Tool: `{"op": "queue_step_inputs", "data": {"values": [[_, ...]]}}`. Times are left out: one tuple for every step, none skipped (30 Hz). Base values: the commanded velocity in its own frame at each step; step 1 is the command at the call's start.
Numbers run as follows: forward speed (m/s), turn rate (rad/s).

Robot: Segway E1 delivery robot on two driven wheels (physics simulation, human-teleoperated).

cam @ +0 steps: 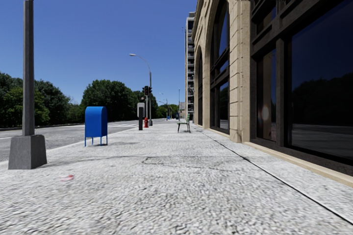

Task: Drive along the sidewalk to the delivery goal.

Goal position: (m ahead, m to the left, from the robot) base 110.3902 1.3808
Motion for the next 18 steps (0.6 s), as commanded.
{"op": "queue_step_inputs", "data": {"values": [[2.0, 0.0], [2.0, 0.0], [2.0, 0.0], [2.0, 0.0], [2.0, 0.0], [2.0, 0.0], [2.0, 0.0], [2.0, 0.0], [2.0, 0.0], [2.0, 0.0], [2.0, 0.0], [2.0, 0.0], [2.0, 0.0], [2.0, 0.0], [2.0, 0.0], [2.0, 0.0], [2.0, 0.0], [2.0, 0.0]]}}
